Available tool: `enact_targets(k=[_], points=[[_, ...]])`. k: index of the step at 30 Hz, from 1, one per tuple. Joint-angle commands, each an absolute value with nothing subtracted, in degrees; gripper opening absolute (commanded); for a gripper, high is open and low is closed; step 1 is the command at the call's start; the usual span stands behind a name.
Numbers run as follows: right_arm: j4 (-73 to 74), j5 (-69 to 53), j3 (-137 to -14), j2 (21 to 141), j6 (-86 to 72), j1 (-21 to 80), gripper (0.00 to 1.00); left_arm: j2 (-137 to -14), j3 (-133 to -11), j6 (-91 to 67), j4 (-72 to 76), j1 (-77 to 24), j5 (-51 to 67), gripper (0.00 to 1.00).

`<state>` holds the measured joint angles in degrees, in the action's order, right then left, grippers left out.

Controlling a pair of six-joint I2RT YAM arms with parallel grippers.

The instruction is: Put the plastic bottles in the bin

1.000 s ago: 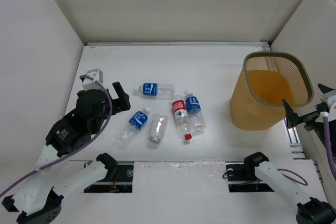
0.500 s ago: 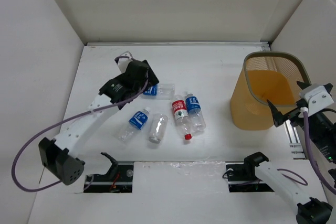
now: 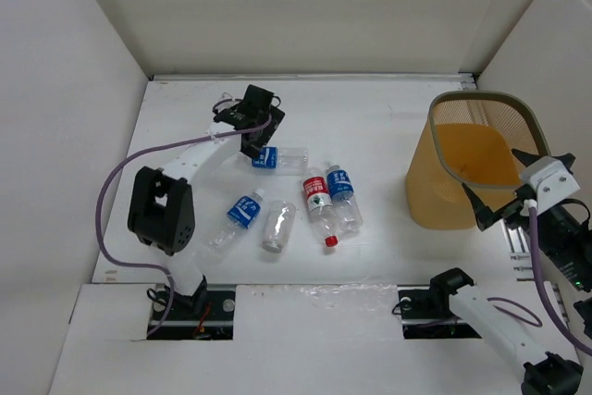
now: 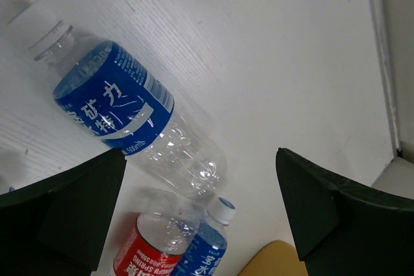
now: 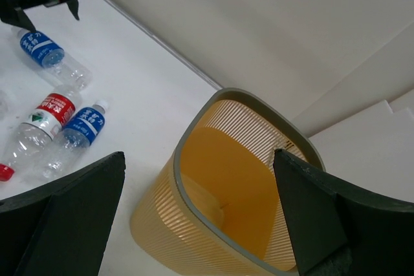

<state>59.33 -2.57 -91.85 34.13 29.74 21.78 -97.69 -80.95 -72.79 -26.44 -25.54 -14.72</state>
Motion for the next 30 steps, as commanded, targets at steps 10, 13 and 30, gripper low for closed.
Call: enact_targets(k=[10, 13, 30], points=[[58.4, -1.4, -91.0, 31.4, 29.7, 22.1, 1.00, -102.4, -79.5, -84.6, -27.2, -25.0, -13.4, 1.00], [57.8, -2.5, -91.0, 31.4, 29.7, 22.1, 1.00, -104.7, -79.5, -84.6, -28.5, -24.4, -14.0, 1.00], [58.4, -3.9, -91.9, 31.9, 29.7, 22.1, 1.00, -109.6, -76.7, -81.7, -24.8, -20.7, -15.9, 0.86]])
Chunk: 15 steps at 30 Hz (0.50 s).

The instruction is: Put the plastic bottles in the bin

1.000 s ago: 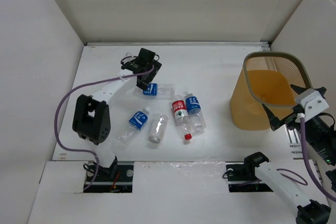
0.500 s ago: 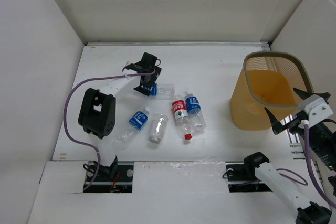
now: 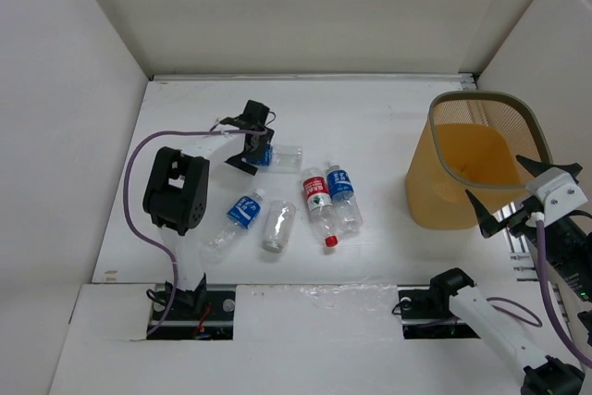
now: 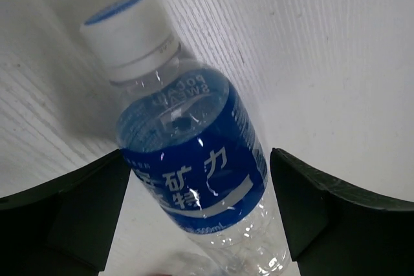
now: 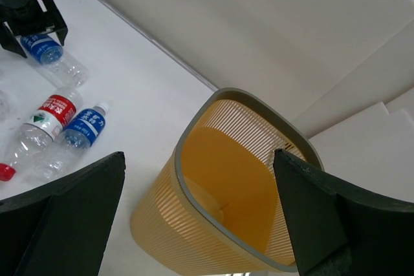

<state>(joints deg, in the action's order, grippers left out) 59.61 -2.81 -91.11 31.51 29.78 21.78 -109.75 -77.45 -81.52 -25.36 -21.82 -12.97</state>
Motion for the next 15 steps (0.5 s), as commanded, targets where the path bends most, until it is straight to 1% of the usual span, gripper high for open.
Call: enact_targets(k=[1, 4, 5, 6, 7, 11, 13, 14, 15], points=[[58.4, -3.9, -91.9, 31.9, 29.7, 22.1, 1.00, -110.9, -76.7, -81.7, -24.8, -20.0, -15.4, 0.84], [57.8, -3.9, -91.3, 31.9, 29.2, 22.1, 1.00, -112.9, -76.0, -80.5, -23.4, -18.9, -14.7, 0.84], [57.8, -4.4, -91.3, 31.9, 29.2, 22.1, 1.00, -113.5, -76.0, -80.5, -22.3, -18.9, -12.9, 0.84], [57.8, -4.4, -91.3, 31.9, 29.2, 22.1, 1.00, -113.5, -75.4, -79.9, -21.8, -18.3, -12.3, 0.83], [57.8, -4.4, -91.3, 31.9, 29.2, 22.1, 1.00, -114.2, -75.4, -79.9, -21.8, -18.3, -12.3, 0.79], [57.8, -4.4, -92.5, 32.4, 29.2, 22.1, 1.00, -114.7, -77.0, -77.6, -21.8, -17.8, -12.9, 0.53], [57.8, -4.4, -92.5, 32.4, 29.2, 22.1, 1.00, -115.4, -78.7, -77.0, -22.8, -17.1, -13.5, 0.53], [57.8, -4.4, -92.5, 32.4, 28.7, 22.1, 1.00, -115.9, -78.7, -77.0, -22.8, -17.1, -13.5, 0.45], [57.8, -4.4, -92.5, 32.4, 28.7, 22.1, 1.00, -115.9, -79.4, -75.3, -22.8, -16.4, -12.5, 0.17]])
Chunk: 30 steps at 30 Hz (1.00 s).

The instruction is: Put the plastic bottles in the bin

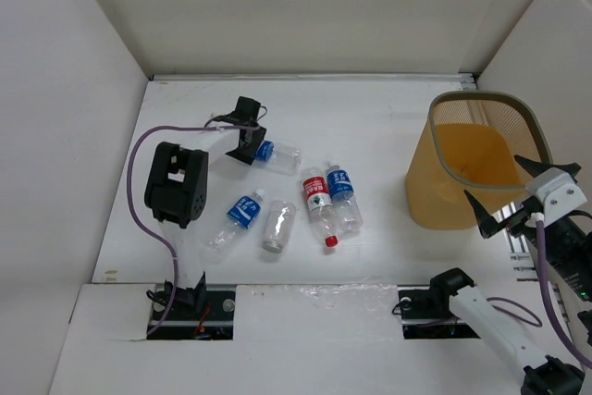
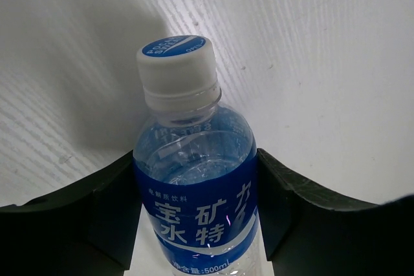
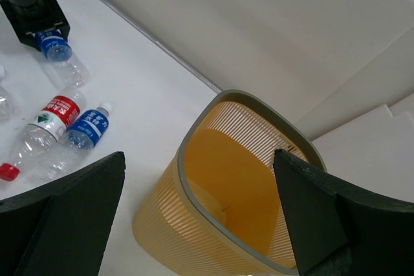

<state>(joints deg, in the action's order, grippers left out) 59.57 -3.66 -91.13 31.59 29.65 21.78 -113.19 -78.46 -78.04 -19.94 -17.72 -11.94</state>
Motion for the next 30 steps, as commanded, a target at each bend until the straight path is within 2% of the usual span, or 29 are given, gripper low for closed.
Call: enact_targets(k=[1, 2, 9, 13, 17, 20, 25, 30], points=[[57.8, -4.4, -92.5, 32.4, 28.7, 22.1, 1.00, -115.9, -79.9, -75.2, -22.8, -15.7, -12.5, 0.06], [57.8, -4.9, -92.5, 32.4, 28.7, 22.1, 1.00, -115.9, -79.9, -74.4, -22.8, -15.6, -11.8, 0.00], [52.5, -10.6, -91.3, 34.1, 28.1, 22.1, 1.00, -102.3, -83.2, -60.1, -14.5, -14.9, -12.7, 0.00], [47.6, -15.8, -91.3, 37.2, 27.5, 22.1, 1.00, -92.2, -89.2, -47.5, -12.8, -18.8, -21.3, 0.00], [41.5, -22.7, -90.3, 40.9, 24.9, 22.1, 1.00, -87.2, -94.6, -34.3, -9.3, -19.3, -11.2, 0.00], [26.9, -33.4, -85.7, 42.7, 20.0, 22.1, 1.00, -81.4, -94.4, -28.9, -6.6, -19.3, 0.2, 0.00], [11.6, -40.8, -82.4, 48.3, 11.3, 22.1, 1.00, -70.8, -90.4, -25.2, -2.1, -19.9, 8.9, 0.00], [4.9, -44.1, -85.4, 55.7, 6.8, 24.3, 1.00, -64.0, -87.5, -23.9, 1.8, -20.5, 17.8, 0.00]])
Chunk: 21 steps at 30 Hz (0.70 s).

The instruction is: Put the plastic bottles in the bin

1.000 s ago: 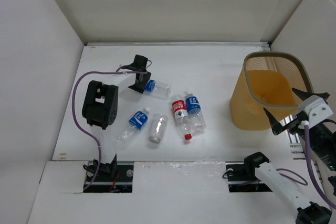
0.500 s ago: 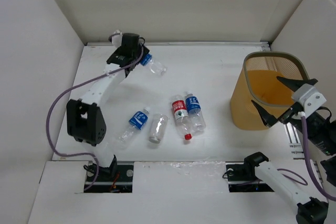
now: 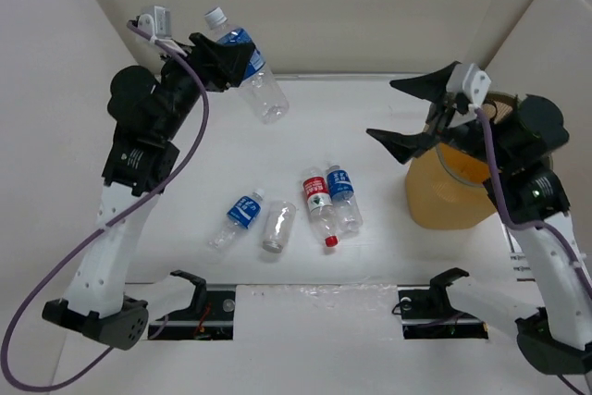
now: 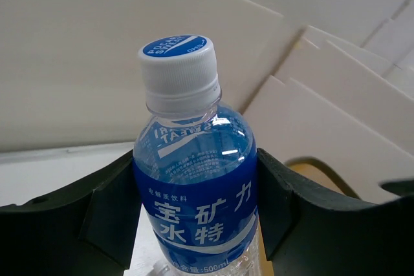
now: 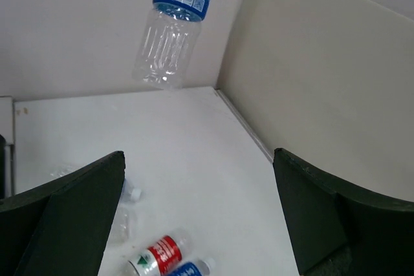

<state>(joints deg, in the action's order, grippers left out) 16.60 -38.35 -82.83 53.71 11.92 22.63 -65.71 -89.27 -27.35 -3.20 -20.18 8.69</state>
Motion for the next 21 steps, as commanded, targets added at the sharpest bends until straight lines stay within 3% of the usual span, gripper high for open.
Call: enact_targets(k=[1, 12, 21], points=[[3.3, -44.9, -85.4, 58.0, 5.3, 25.2, 1.00, -62.8, -87.0, -23.4, 2.6, -21.0, 19.7, 0.00], [1.1, -38.2, -92.3, 70.8, 4.2, 40.0, 1.00, -59.0, -78.7, -25.4, 18.6, -21.5, 39.0, 0.00], [-3.4, -34.0, -90.1, 76.8, 1.3, 44.9, 1.00, -56.1, -74.6, -25.9, 24.3, -21.5, 40.2, 0.00]])
